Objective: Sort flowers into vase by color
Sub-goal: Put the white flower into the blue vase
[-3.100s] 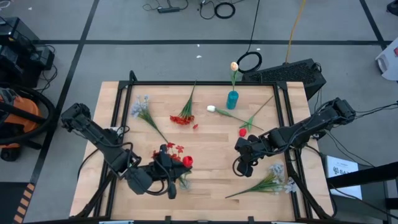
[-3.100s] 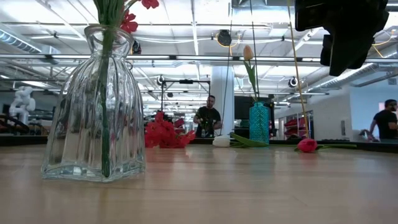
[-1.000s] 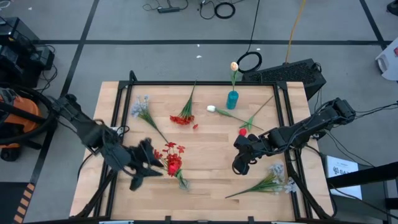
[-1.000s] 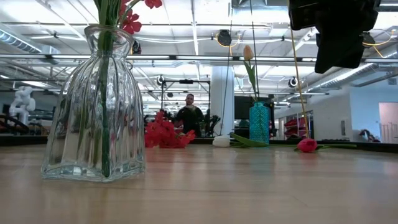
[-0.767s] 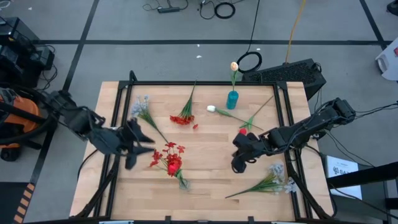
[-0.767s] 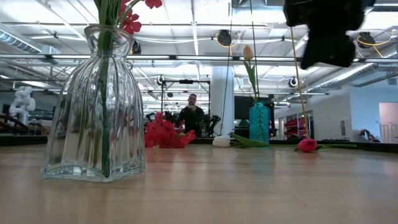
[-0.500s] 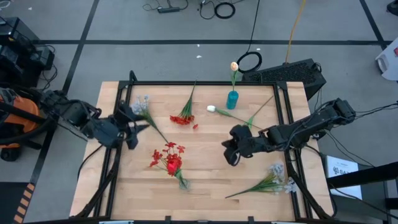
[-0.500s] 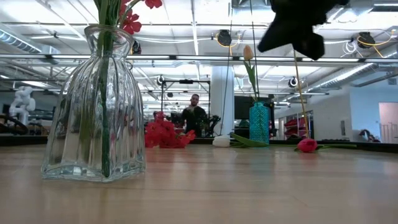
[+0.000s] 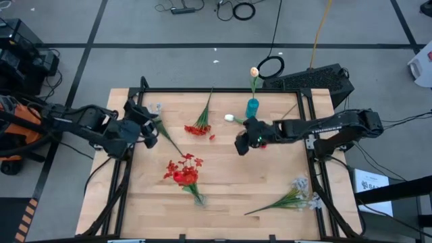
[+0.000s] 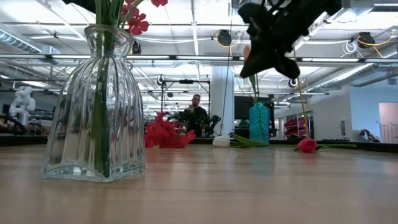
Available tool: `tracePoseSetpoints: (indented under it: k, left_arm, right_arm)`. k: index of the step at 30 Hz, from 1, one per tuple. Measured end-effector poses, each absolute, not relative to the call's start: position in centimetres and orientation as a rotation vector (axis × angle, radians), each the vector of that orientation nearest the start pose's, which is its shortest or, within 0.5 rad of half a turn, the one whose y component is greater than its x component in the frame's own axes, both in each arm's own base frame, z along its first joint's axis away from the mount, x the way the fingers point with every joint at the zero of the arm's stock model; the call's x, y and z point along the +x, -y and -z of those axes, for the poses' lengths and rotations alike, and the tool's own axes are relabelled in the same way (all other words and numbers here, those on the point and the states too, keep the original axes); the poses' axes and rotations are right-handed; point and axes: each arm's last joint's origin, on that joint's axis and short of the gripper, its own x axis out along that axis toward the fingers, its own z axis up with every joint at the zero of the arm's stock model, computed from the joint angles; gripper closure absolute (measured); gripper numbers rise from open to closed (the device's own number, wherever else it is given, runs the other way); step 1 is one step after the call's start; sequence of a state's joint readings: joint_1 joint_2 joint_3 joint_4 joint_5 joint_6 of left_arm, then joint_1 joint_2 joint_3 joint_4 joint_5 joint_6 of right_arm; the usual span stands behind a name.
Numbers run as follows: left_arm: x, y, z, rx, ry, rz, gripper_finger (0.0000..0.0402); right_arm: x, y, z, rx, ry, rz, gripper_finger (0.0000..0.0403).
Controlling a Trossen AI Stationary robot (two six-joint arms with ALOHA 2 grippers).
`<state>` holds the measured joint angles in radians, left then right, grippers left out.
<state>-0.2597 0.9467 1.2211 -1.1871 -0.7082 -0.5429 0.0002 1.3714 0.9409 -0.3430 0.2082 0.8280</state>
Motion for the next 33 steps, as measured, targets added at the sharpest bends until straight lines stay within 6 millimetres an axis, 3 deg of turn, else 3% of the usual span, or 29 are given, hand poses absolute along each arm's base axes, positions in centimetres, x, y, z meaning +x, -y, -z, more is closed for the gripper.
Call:
tracePoseSetpoints:
  k: [8, 18, 23, 29, 33]
  left_arm:
    - [13.6, 0.7, -38.1, -0.158, -0.548, -0.673, 0.0286]
    - [14.2, -0.2, -38.4, -0.194, -0.496, -0.744, 0.0286]
    - [14.4, -0.5, -38.5, -0.213, -0.47, -0.761, 0.0286]
    - [14.5, -0.5, -38.6, -0.244, -0.448, -0.767, 0.0286]
    - [14.6, -0.5, -38.6, -0.266, -0.443, -0.773, 0.0286]
  right_arm:
    - [27.2, 4.8, -24.0, 0.545, -0.785, 0.509, 0.0391]
    - [25.2, 8.9, -22.6, 0.386, -1.001, 0.542, 0.0302]
    - [25.1, 9.2, -20.9, 0.263, -1.164, 0.468, 0.0271]
    - [24.2, 9.0, -18.8, 0.257, -1.403, 0.45, 0.0259]
    - [23.7, 9.1, -18.0, 0.254, -1.436, 0.474, 0.0259]
